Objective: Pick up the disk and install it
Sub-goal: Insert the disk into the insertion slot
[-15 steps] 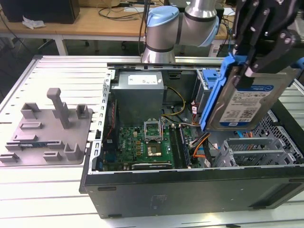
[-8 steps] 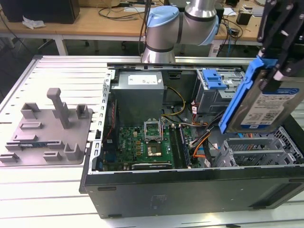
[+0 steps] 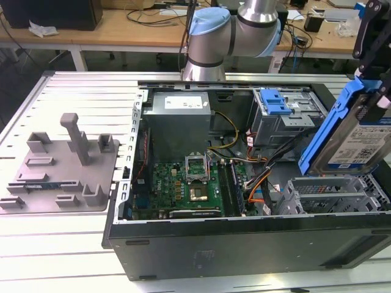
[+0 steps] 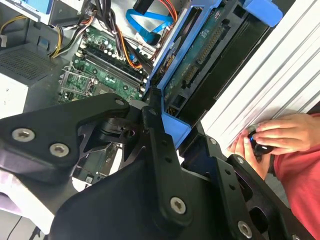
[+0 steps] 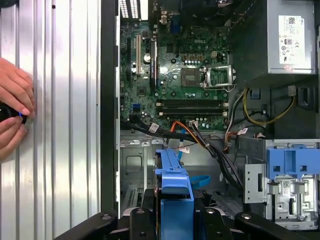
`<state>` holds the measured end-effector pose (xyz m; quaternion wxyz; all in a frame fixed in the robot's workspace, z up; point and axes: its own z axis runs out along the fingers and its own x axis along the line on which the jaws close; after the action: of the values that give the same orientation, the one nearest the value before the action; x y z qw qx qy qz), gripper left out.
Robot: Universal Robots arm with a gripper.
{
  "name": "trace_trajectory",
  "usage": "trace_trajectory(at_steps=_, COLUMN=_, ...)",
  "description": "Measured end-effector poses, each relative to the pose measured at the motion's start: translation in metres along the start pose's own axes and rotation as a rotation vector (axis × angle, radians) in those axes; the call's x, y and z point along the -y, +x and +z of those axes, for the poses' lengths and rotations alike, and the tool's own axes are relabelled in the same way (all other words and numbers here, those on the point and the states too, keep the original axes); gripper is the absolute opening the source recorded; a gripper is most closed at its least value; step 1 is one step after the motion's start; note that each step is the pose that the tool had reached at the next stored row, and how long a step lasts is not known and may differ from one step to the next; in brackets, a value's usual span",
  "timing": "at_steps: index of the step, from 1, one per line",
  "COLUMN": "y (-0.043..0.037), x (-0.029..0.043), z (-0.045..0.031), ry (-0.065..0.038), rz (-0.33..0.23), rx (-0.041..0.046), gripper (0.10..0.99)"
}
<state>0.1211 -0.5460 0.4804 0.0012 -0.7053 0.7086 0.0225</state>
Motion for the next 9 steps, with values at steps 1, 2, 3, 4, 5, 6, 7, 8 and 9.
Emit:
trace_trajectory(at_steps=1, y=0.0, x=0.0, z=0.0, ry=0.0, rz=0.0, rx=0.0, gripper=0.369)
trace_trajectory(at_steps=2, y=0.0, x=0.0001, z=0.0, ry=0.0, rz=0.0, rx=-0.0001, gripper=0.369)
trace_trajectory(at_steps=3, y=0.0, x=0.0002, z=0.0, ry=0.0, rz=0.0, rx=-0.0001, gripper=0.369)
trace_trajectory(at_steps=4, y=0.0001, x=-0.0001, z=0.0, ry=0.001, rz=0.0, rx=-0.0002, gripper=0.369)
trace_trajectory(at_steps=5, y=0.0001, x=-0.0009, z=0.0001, ry=0.002, rz=0.0, rx=0.0, gripper=0.369)
trace_trajectory(at_steps=6, y=0.0001, x=-0.0033, z=0.0003, ry=0.006, rz=0.0, rx=-0.0001, gripper=0.369)
trace_trajectory(at_steps=7, y=0.0001, x=-0.0043, z=0.0005, ry=0.008, rz=0.0, rx=0.0001, gripper=0.369)
trace_trajectory(at_steps=8, y=0.0002, x=-0.0049, z=0.0008, ry=0.01, rz=0.0, rx=0.0002, gripper=0.369)
trace_trajectory(at_steps=9, y=0.0001, x=-0.0052, z=0.0009, ry=0.013, rz=0.0, rx=0.0, gripper=0.369)
